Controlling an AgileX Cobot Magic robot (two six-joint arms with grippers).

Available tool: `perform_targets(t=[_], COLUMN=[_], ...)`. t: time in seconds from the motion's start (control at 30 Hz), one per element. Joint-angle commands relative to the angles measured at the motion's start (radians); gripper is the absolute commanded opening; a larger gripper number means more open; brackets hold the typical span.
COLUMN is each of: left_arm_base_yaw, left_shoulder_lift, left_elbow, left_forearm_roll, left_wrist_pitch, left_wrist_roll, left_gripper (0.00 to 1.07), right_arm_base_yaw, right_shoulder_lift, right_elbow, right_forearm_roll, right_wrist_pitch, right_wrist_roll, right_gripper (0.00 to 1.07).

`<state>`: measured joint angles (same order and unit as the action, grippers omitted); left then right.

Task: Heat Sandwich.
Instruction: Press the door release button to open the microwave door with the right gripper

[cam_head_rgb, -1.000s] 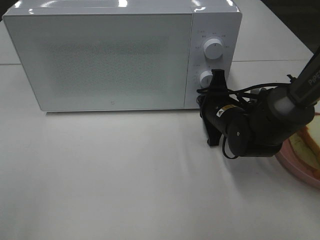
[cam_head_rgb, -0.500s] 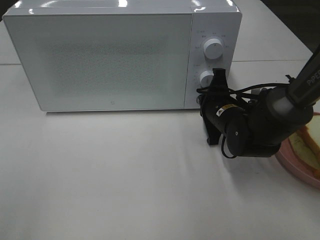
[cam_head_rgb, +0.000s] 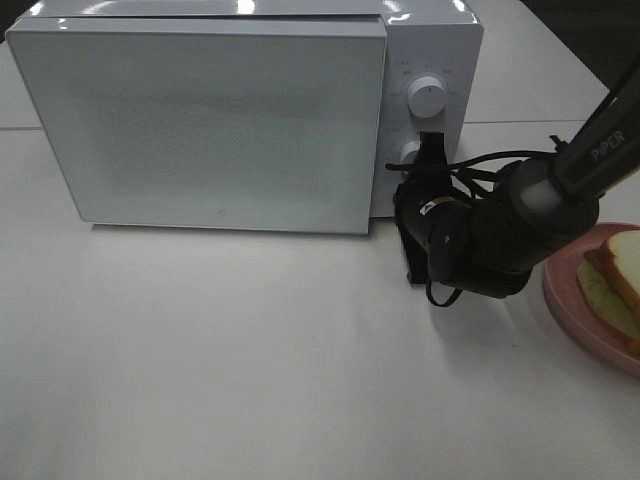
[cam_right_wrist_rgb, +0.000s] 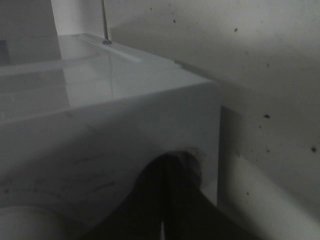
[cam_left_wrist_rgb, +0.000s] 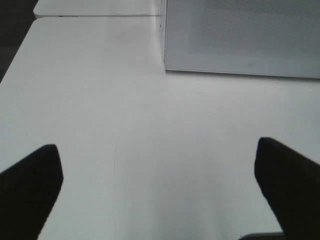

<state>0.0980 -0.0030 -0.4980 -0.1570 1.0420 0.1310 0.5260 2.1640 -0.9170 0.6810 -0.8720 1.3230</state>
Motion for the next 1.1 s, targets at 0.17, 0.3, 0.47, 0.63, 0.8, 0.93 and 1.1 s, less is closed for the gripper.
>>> perform_targets(t=[0.17, 0.3, 0.47, 0.63, 0.8, 0.93, 1.1], left_arm_base_yaw=[0.002, 0.002, 0.002, 0.002, 0.002, 0.002, 0.002], left_shoulder_lift=[-0.029, -0.029, -0.029, -0.029, -0.029, -0.029, -0.029], left_elbow=[0.003, 0.003, 0.003, 0.003, 0.003, 0.003, 0.003], left_forearm_roll=[-0.002, -0.002, -0.002, -0.002, -0.002, -0.002, -0.002], left_wrist_pitch=[-0.003, -0.003, -0.003, -0.003, -0.003, -0.003, -0.003], left_wrist_roll=[-0.009, -0.009, -0.009, -0.009, -0.009, -0.009, -0.009], left_gripper=[1.01, 1.01, 1.01, 1.01, 1.01, 1.01, 1.01], right_arm_base_yaw=[-0.036, -0.036, -0.036, -0.036, -0.036, -0.036, -0.037], right_shoulder_lift=[-0.008, -0.008, -0.008, -0.008, -0.012, -0.027, -0.040], right_elbow=[-0.111, -0.111, -0.111, -0.111, -0.105, -0.066, -0.021], right_forearm_roll=[0.002, -0.007, -0.022, -0.039, -0.071, -0.097, -0.160], right_wrist_pitch=[-0.271, -0.271, -0.265, -0.230, -0.186, -0.158, -0.114], right_wrist_roll=[-0.033, -0.033, -0.033, -0.029, -0.018, 0.007, 0.064], right_gripper=[0.00, 0.01, 0.01, 0.01, 0.01, 0.00, 0.00])
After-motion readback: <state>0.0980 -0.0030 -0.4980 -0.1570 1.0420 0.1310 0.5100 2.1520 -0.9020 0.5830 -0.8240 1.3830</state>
